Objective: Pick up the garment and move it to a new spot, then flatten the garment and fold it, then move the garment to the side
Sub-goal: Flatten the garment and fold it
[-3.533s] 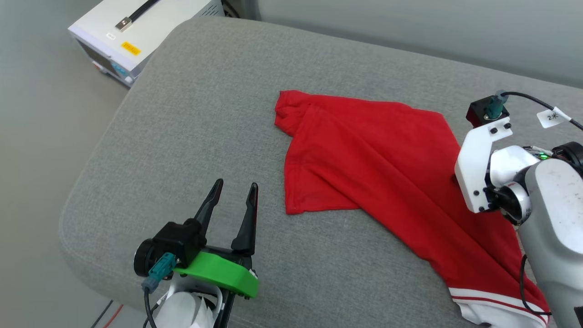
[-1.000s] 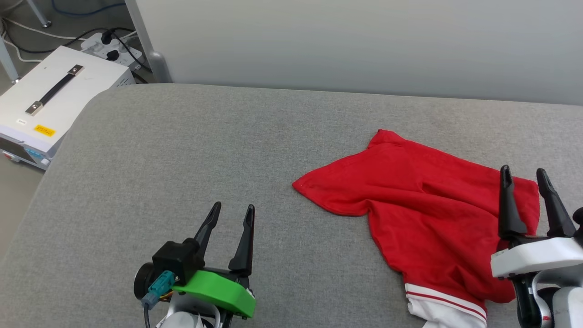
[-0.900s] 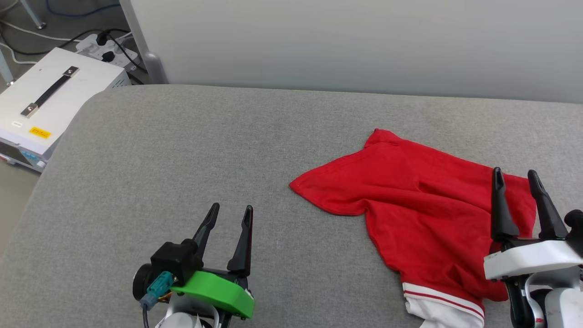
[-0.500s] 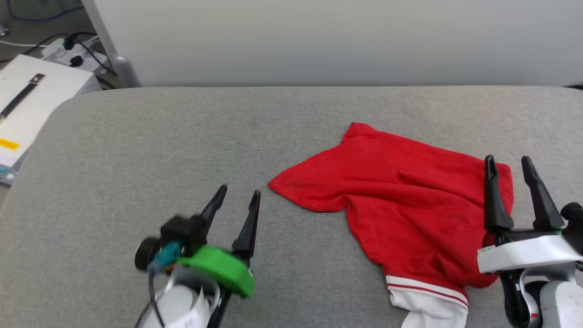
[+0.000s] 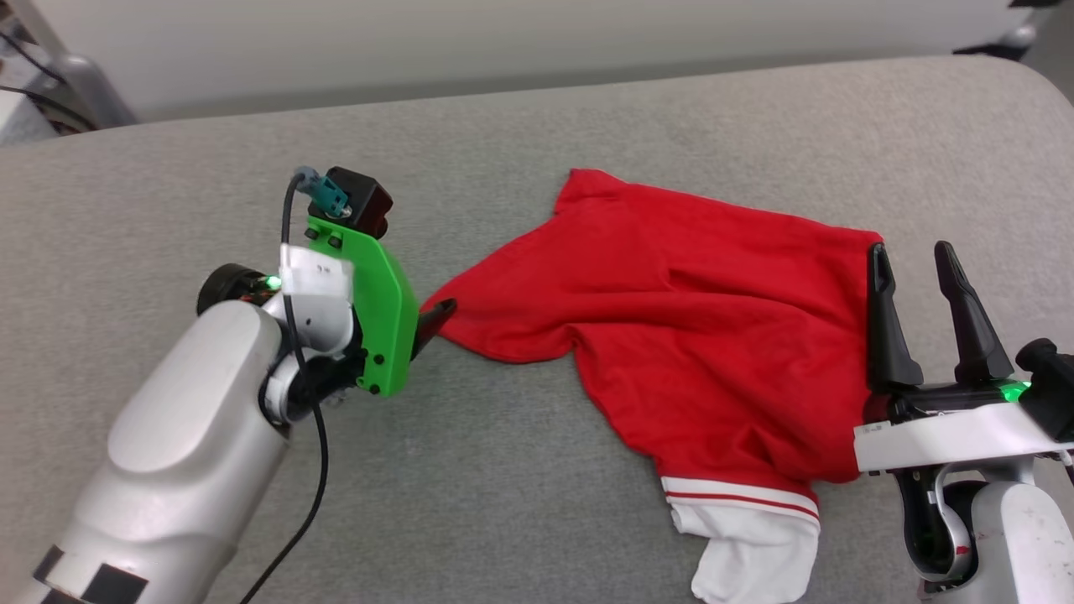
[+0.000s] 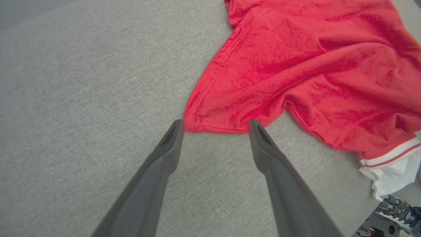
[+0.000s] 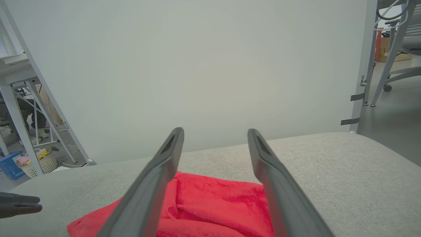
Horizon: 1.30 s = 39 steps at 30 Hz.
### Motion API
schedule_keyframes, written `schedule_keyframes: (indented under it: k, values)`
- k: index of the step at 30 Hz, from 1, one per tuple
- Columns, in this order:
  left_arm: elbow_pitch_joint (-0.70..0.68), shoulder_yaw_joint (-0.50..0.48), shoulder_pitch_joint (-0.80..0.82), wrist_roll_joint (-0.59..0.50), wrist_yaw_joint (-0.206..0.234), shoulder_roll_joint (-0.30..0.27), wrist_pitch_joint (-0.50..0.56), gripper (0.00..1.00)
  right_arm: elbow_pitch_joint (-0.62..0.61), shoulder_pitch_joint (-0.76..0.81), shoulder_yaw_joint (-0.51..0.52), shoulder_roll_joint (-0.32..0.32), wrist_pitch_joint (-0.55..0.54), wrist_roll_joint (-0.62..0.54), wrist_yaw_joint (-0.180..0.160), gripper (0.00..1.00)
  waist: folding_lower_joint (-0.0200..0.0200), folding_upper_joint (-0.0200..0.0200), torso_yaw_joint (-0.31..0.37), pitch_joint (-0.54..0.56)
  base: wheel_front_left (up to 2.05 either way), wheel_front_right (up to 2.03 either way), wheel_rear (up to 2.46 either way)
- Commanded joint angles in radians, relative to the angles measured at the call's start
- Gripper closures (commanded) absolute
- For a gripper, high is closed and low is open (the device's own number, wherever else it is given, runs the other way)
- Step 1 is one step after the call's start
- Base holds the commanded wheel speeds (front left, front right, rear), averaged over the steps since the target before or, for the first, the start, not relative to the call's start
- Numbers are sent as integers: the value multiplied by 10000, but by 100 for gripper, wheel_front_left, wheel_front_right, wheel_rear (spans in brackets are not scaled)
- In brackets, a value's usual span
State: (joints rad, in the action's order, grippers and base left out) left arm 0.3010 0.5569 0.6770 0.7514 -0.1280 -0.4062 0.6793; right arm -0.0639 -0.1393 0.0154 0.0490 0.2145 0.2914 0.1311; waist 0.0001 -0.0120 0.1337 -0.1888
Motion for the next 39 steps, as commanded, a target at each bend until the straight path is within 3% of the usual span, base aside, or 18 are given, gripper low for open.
schedule_keyframes:
  k: [1,5,16,17,18,19,24,30,39]
  values:
    - [140,145,274,265,-26,-136,341,0,102,-199,-65,14,120,115,-4,0,-1,120,716,-681,0,0,0]
    - [551,315,847,618,-26,-382,974,0,321,-358,-193,13,285,252,-4,0,-1,120,1106,-1080,0,0,0]
    - [1861,963,1060,347,-26,-752,1096,0,647,-664,-509,13,461,548,-4,0,-1,120,1682,-1606,0,0,0]
    - [1952,1054,953,448,-26,-785,1243,35,658,-674,-484,13,465,563,-4,0,-1,120,1702,-1615,0,0,0]
    - [1988,1114,885,535,-26,-819,1340,80,644,-686,-460,13,466,577,-4,0,-1,120,1712,-1620,0,0,0]
    - [1977,1194,827,619,-26,-883,1417,100,618,-696,-434,13,468,590,-4,0,-1,120,1720,-1628,0,0,0]
    - [1863,1361,895,710,-26,-1256,1334,100,552,-707,-354,13,470,601,-4,0,-1,120,1666,-1637,0,0,0]
    - [1824,1151,1667,376,-26,-1568,312,100,574,-767,-472,13,471,636,-4,0,-1,120,1618,-1641,0,0,0]
    - [2581,904,4101,-1142,75,-2165,-1260,100,684,-882,-669,13,472,762,-4,0,-1,120,1900,-1840,0,0,0]
